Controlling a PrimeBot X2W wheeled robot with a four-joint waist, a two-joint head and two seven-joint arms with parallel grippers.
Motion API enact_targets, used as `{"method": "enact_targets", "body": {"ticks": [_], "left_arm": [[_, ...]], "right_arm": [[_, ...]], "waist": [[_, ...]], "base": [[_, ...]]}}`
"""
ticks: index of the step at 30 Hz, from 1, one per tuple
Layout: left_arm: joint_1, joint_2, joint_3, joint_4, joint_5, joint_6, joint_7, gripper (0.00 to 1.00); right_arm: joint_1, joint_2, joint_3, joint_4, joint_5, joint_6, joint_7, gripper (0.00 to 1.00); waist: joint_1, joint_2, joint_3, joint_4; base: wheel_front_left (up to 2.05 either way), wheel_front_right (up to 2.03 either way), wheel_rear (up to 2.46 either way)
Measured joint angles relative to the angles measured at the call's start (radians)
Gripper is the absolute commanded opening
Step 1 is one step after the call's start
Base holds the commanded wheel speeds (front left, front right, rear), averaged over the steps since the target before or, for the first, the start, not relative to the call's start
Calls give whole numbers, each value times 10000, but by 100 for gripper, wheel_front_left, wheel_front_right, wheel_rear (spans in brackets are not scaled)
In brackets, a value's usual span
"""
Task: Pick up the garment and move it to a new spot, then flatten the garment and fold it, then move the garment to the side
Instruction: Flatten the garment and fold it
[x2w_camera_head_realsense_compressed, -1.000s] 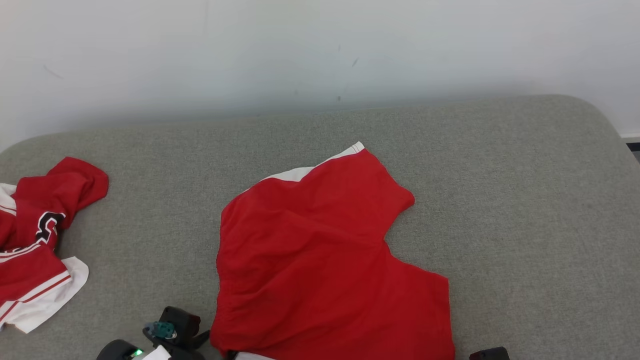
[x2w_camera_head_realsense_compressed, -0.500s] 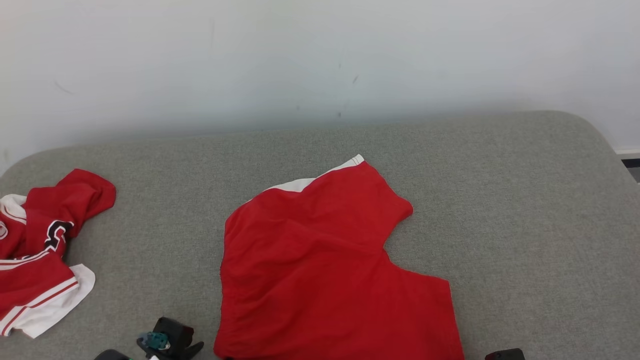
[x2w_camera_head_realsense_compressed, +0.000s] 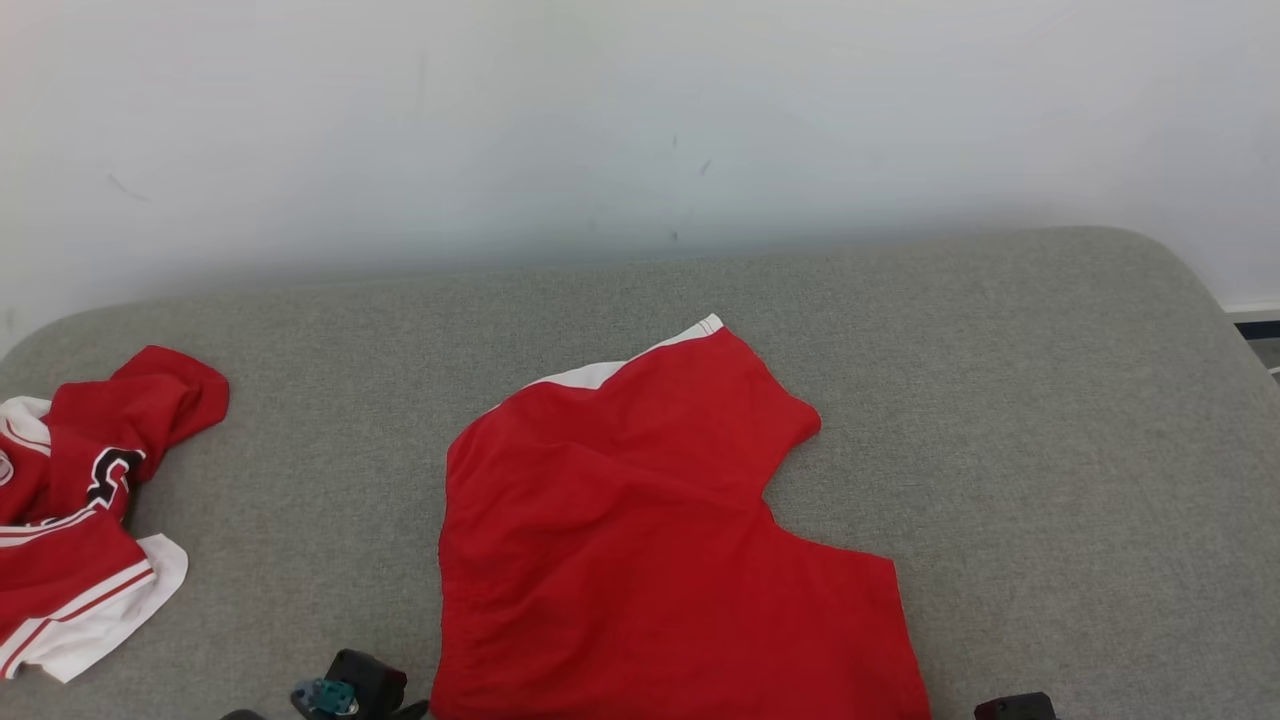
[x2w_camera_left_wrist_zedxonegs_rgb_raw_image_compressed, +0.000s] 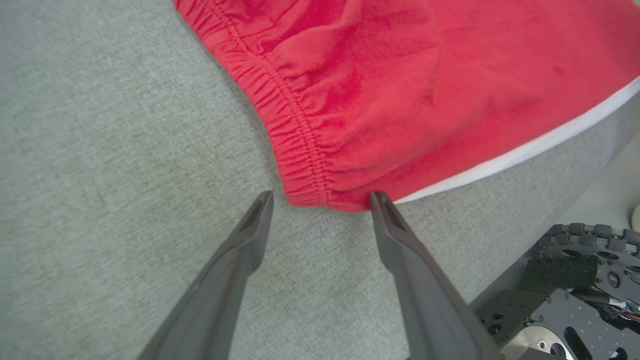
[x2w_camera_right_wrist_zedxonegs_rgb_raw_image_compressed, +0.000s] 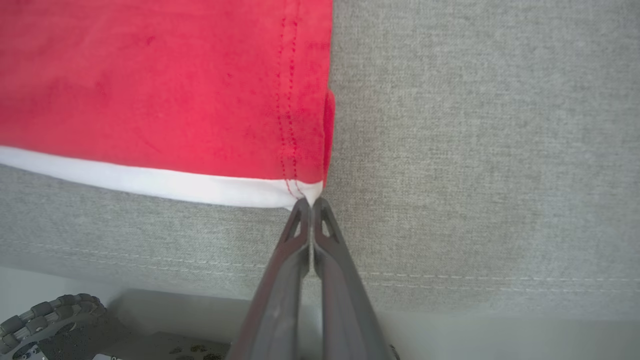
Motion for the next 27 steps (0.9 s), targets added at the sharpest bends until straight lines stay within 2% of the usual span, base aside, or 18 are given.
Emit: {"method": "enact_targets", "body": {"ticks": [4,6,8,9,11,12,13,14,16,21,22,23,24,27], "left_arm": [[-21,0,-196,-21,-63,-2,-2,100],[-38,0,-244,0,-69,-2,-2,93],[-54,2,-265,25,-69,0,-2,67],[-66,8,-286,50,-71,-2,-2,62],[-88,25,-307,111,-75,-2,-13,39],[-100,38,-320,142,-84,0,-31,34],[-113,52,-322,167,-92,0,-42,13],[-123,65,-324,180,-107,-2,-42,5],[-137,90,-334,196,-163,-2,-46,0],[-257,138,-359,201,-190,0,-90,0],[-257,140,-366,201,-190,-2,-98,32],[-258,140,-368,201,-190,0,-107,70],[-263,140,-374,201,-190,-2,-130,100],[-287,155,-443,163,-190,-2,-232,100]], "right_arm": [[1,2,4,-59,0,-33,0,0],[0,2,4,-88,0,-33,0,0],[0,4,6,-104,0,-33,0,0],[0,4,6,-113,0,-35,0,0],[0,6,4,-127,0,-44,0,0],[0,6,4,-130,0,-44,0,0],[0,6,0,-132,0,-44,0,0],[0,6,-12,-130,0,-46,0,0],[0,4,-27,-132,0,-46,-2,0],[-1,4,-52,-150,0,-77,-33,0],[-1,4,-52,-151,0,-77,-31,0],[-1,4,-52,-151,0,-77,-31,0],[-1,4,-50,-150,0,-77,-31,0],[-2,4,-46,-150,0,-77,-31,0]], "waist": [[0,0,28,-47],[0,0,45,-70],[0,0,65,-94],[0,-1,76,-106],[0,0,97,-125],[0,0,107,-132],[0,0,116,-137],[0,0,123,-139],[0,-1,133,-135],[0,0,157,-93],[0,0,161,-80],[1,0,165,-67],[0,0,168,-53],[0,0,174,-23]], "base": [[0,0,0],[0,0,0],[0,0,0],[0,0,0],[0,0,0],[0,0,0],[0,0,0],[0,0,0],[0,0,0],[0,0,0],[0,0,0],[0,0,0],[0,0,0],[0,0,0]]}}
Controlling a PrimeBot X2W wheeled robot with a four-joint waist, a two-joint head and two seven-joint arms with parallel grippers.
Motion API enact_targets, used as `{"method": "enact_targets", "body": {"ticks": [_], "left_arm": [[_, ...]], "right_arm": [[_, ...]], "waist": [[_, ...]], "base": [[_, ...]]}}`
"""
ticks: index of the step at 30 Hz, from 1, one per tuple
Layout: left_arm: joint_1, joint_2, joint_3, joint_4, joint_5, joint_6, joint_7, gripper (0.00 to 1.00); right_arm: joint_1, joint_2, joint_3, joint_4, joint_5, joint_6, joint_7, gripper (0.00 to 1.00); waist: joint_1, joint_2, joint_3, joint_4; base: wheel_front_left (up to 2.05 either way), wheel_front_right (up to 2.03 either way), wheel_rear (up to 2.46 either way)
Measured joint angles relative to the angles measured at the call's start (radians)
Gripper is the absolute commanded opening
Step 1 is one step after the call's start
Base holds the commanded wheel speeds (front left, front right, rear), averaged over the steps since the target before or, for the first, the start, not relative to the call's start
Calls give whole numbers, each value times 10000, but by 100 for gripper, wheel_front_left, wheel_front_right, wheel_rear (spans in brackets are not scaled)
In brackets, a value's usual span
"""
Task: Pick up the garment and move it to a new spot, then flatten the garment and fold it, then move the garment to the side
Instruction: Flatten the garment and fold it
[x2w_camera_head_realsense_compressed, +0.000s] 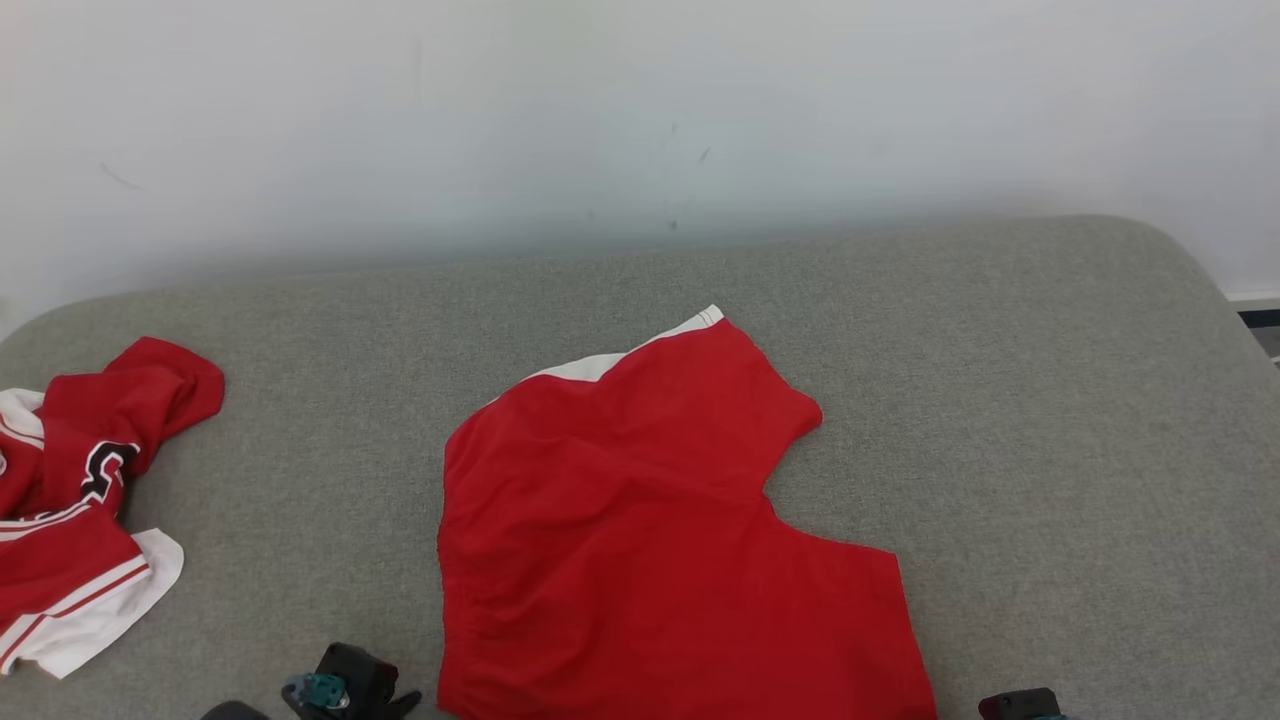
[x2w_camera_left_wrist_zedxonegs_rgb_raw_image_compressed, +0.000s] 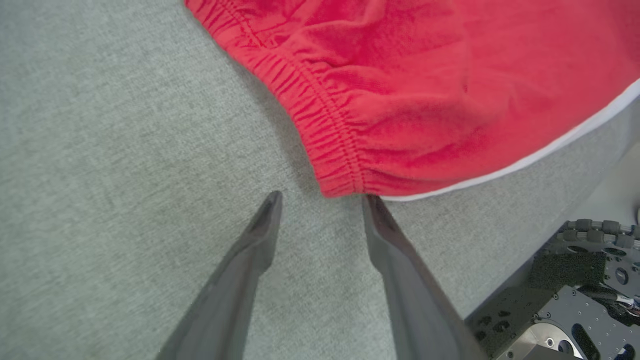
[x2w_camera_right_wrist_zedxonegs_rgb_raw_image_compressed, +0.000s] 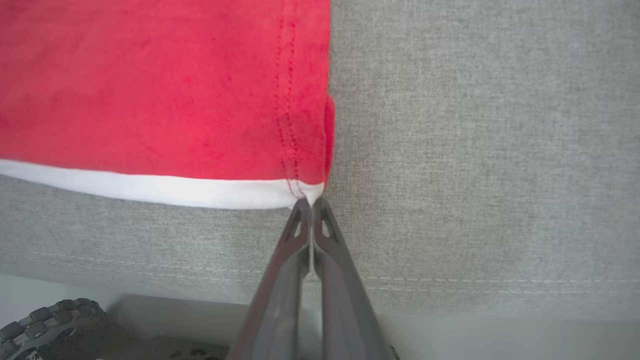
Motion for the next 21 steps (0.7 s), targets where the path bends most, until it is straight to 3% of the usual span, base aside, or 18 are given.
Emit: {"method": "enact_targets", "body": {"ticks": [16,17,18,20,21], "left_arm": [[-401,-17,-368,-224,-2,0,-552,100],[-412,-15,-397,-224,-13,0,-556,91],[-422,-6,-437,-221,-27,2,-558,91],[-441,0,-500,-215,-73,0,-568,47],[-442,0,-520,-207,-77,0,-568,36]], "right_arm": [[-15,0,-8,10,2,-8,0,0],[-14,0,-10,10,2,-8,0,0],[-14,0,-12,10,2,-8,0,0],[-16,0,-13,12,4,-8,0,0],[-18,0,-12,12,4,-8,0,0]], "waist": [[0,0,112,-101],[0,-1,118,-105],[0,-1,123,-108],[0,-1,130,-107],[1,-1,132,-105]], "base": [[0,0,0],[0,0,0],[0,0,0],[0,0,0],[0,0,0]]}}
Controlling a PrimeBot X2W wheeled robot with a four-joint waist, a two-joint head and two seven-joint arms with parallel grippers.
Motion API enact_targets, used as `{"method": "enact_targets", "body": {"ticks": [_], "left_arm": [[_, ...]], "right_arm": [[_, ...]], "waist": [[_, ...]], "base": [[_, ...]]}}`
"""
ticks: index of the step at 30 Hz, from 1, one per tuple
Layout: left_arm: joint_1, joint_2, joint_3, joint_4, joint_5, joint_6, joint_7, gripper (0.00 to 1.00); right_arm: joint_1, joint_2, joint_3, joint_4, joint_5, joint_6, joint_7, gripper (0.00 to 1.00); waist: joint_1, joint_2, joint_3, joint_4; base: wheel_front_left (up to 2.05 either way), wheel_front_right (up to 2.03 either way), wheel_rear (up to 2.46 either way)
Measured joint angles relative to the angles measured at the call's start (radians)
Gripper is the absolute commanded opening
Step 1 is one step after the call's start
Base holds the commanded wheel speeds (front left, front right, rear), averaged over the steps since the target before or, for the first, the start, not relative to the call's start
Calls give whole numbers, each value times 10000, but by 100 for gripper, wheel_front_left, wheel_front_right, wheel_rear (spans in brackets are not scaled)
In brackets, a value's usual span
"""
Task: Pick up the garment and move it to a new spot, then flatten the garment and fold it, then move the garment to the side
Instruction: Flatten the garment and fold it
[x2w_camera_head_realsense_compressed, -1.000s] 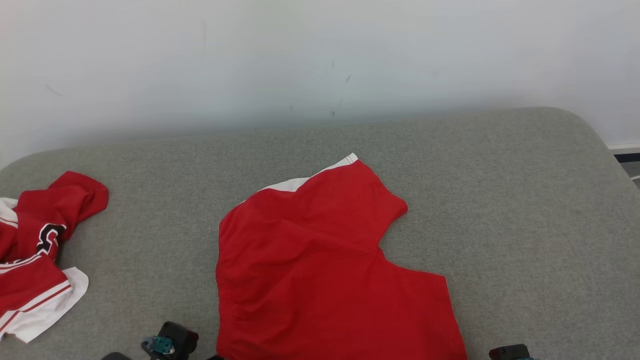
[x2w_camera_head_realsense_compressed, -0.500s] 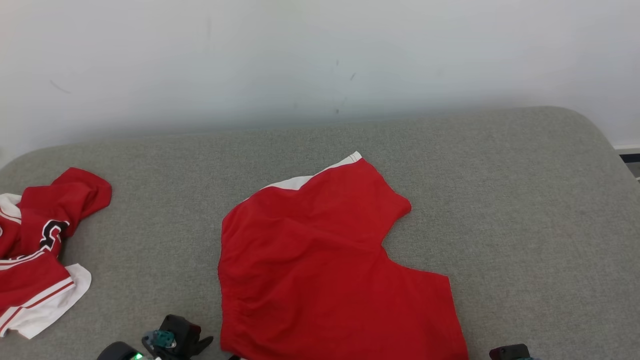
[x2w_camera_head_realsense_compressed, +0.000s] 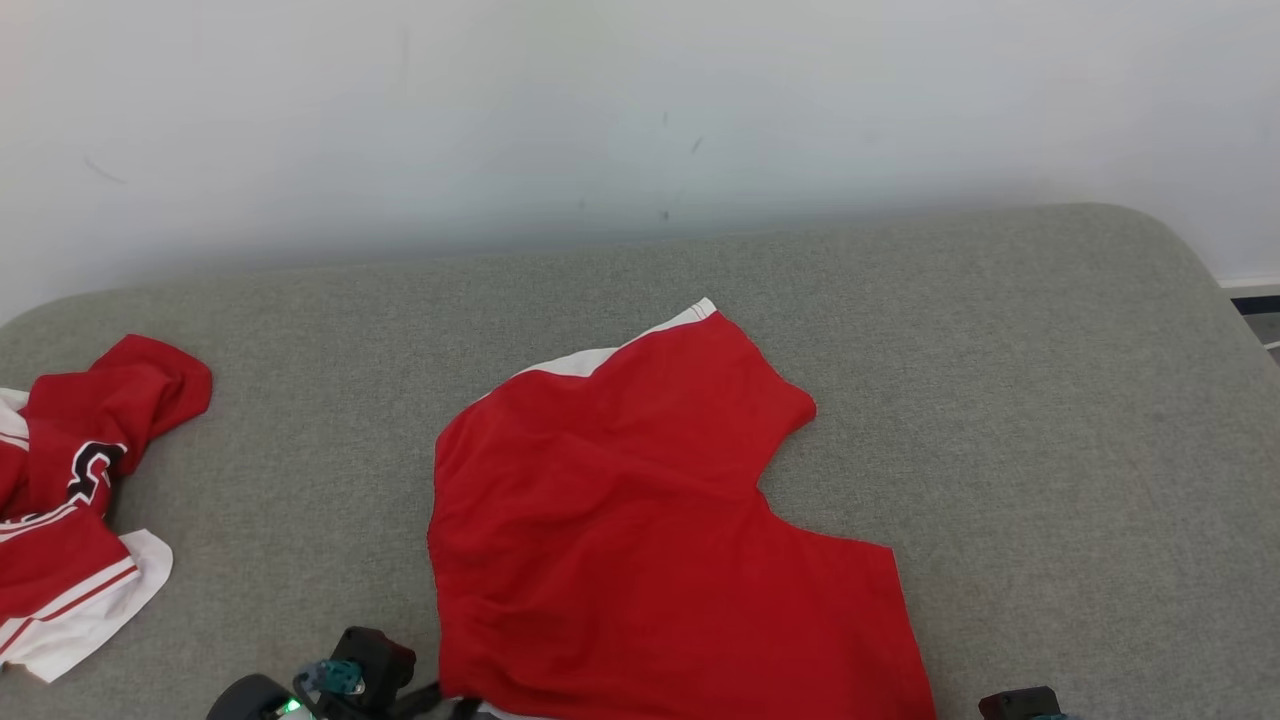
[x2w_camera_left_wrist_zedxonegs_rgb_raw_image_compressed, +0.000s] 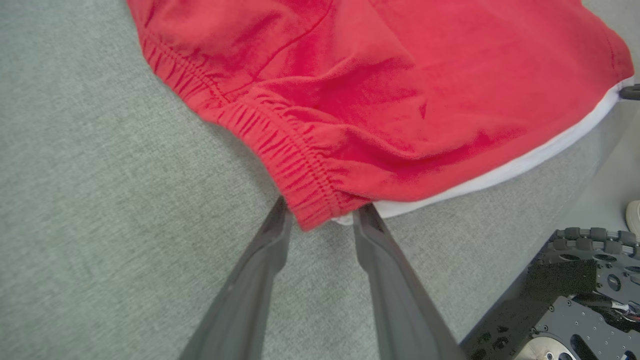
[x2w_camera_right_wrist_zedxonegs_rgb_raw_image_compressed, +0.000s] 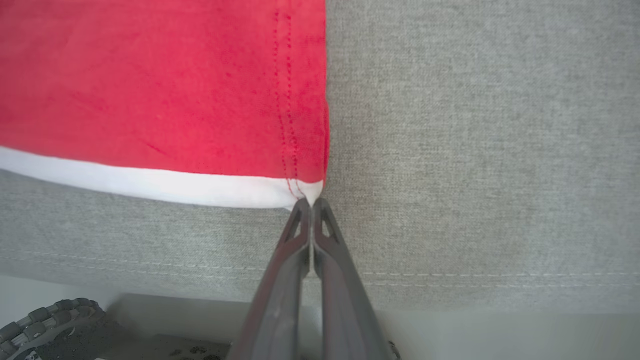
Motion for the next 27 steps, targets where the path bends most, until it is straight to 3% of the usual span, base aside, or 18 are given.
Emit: {"method": "enact_targets", "body": {"ticks": [1,2,4,5,6,7,8,11,12,16,18,19,21,22,27], "left_arm": [[0,-2,-10,15,-10,2,0,15],[0,-2,-19,29,-10,0,-2,11],[-2,0,-31,77,-98,2,-2,14],[-2,6,-58,117,-182,2,-2,22],[-2,8,-81,174,-222,0,-2,40],[-2,21,-98,207,-259,2,-2,47],[-2,40,-113,217,-265,0,-2,65],[-2,69,-157,259,-295,0,-2,95],[-1,69,-184,270,-316,0,-2,100],[7,69,-328,286,-347,2,-2,99],[11,71,-364,293,-353,2,-2,71],[12,75,-380,295,-384,2,-2,52],[12,90,-408,297,-435,2,-15,33],[14,102,-420,297,-443,0,-35,17],[14,134,-443,299,-510,0,-81,11]], "right_arm": [[0,0,0,0,0,0,0,0],[0,0,2,2,0,-2,0,0],[-1,2,4,8,0,-2,0,0],[-1,2,6,12,0,-2,0,0],[-4,2,8,29,0,-2,0,0],[-3,2,10,36,0,-2,0,0],[-3,2,10,42,0,-2,0,0],[-3,0,12,58,2,-2,0,0],[-3,0,13,59,2,-2,0,0],[0,0,27,69,0,-2,0,0],[1,0,40,75,0,0,0,0],[1,0,44,82,0,0,0,0],[3,0,52,102,0,0,0,0],[5,0,58,107,0,0,0,0],[17,0,71,115,2,0,0,0]], "waist": [[0,0,1,4],[0,0,-1,10],[0,0,-11,24],[0,0,-18,32],[0,0,-30,39],[0,0,-46,46],[0,0,-58,53],[0,0,-94,68],[0,0,-108,72],[-1,0,-164,76],[0,0,-190,70],[-1,0,-202,67],[0,0,-224,57],[0,0,-234,52],[0,0,-273,27]], "base": [[0,0,0],[0,0,0],[0,0,0],[0,0,0],[0,0,0],[0,0,0],[0,0,0],[0,0,0],[0,0,0],[0,0,0],[0,0,0],[0,0,0],[0,0,0],[0,0,0],[0,0,0]]}}
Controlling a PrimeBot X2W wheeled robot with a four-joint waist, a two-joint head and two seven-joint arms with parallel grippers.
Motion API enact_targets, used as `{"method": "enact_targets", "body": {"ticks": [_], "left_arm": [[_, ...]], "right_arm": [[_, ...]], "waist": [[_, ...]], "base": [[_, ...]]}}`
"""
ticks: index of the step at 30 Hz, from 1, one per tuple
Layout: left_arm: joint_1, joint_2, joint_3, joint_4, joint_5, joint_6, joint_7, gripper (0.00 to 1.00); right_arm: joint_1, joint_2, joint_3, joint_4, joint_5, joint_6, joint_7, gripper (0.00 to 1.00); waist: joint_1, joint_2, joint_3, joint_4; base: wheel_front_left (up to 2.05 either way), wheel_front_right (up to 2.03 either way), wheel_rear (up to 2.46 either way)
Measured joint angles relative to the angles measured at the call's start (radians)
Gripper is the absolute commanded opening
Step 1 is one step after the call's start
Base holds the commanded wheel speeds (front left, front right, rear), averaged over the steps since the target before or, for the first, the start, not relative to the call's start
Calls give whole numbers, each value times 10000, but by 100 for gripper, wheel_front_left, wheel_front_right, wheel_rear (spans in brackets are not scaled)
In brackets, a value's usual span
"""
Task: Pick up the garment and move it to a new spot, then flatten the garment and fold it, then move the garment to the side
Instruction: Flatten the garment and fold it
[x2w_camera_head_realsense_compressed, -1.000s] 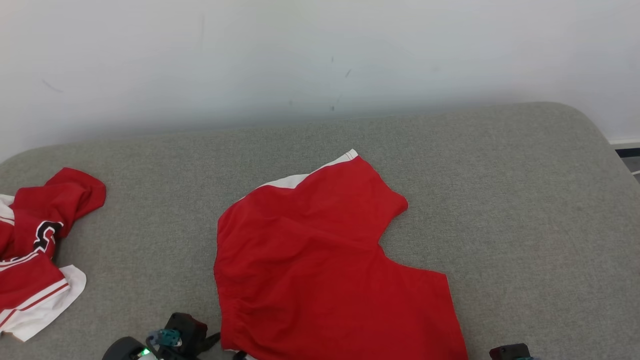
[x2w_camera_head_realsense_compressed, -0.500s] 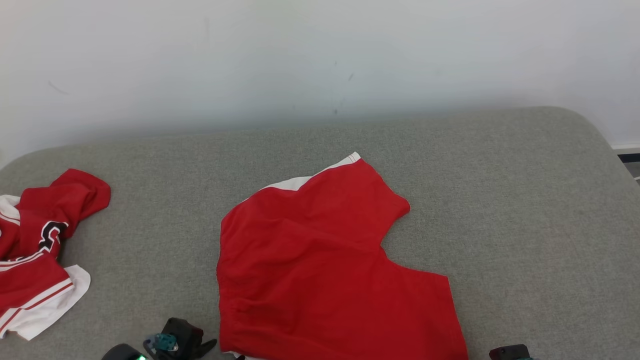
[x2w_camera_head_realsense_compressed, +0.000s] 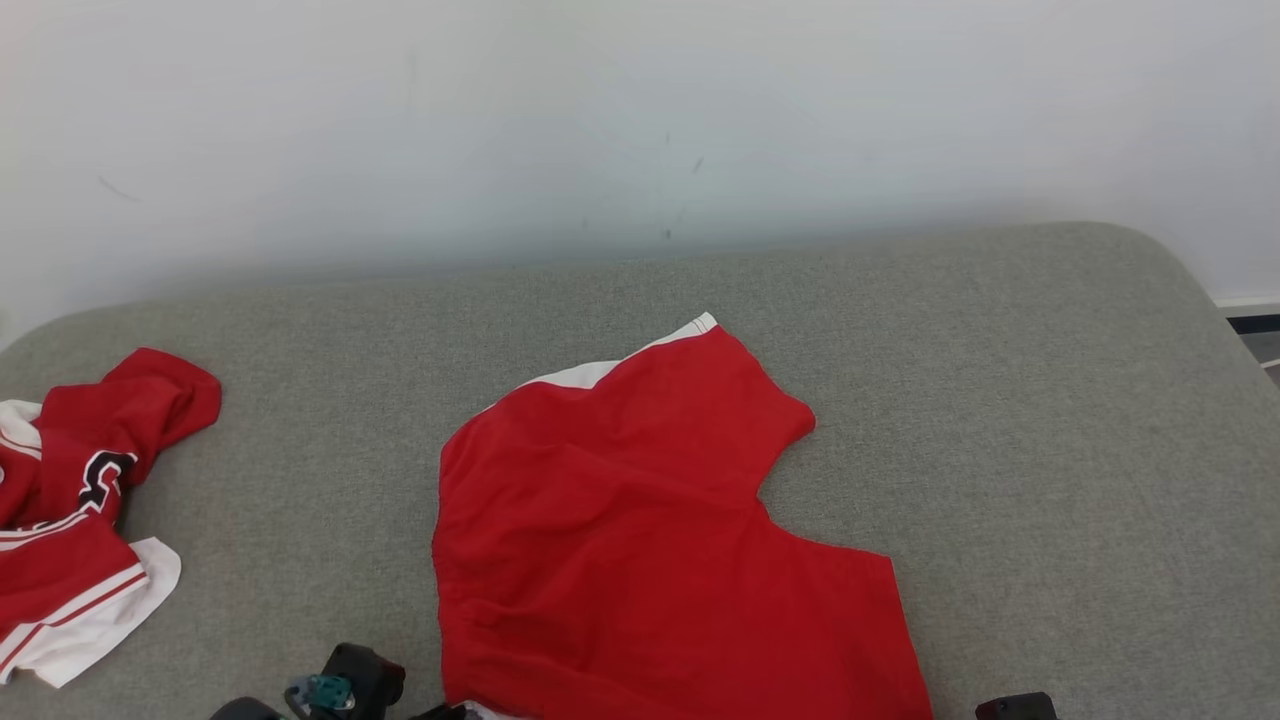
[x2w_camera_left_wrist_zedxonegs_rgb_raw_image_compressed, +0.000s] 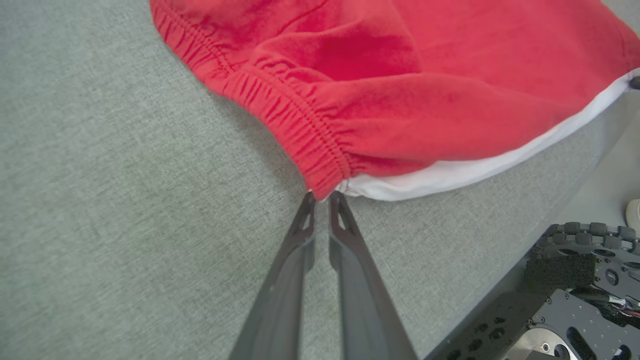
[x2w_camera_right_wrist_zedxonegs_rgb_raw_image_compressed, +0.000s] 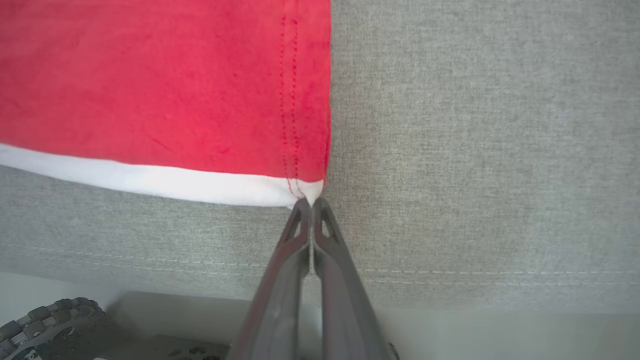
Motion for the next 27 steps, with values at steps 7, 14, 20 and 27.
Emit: {"method": "enact_targets", "body": {"ticks": [7,14,20,27], "left_arm": [[8,8,-10,-2,-102,2,-44,0],[67,119,48,-291,-376,2,-102,0],[87,123,205,-1007,-558,105,-82,0],[32,142,539,-1778,-769,368,146,0]], "right_arm": [[7,-15,-27,-75,73,10,2,0],[18,-311,-437,-779,491,151,-10,0],[-449,-794,-779,-2186,951,660,127,0],[-1543,-1377,-1080,-2913,1208,1074,594,0]], "waist": [[0,1,-19,-20],[0,1,71,0],[0,0,419,83],[1,0,816,266]], "base": [[0,0,0],[0,0,0],[0,0,0],[0,0,0]]}}
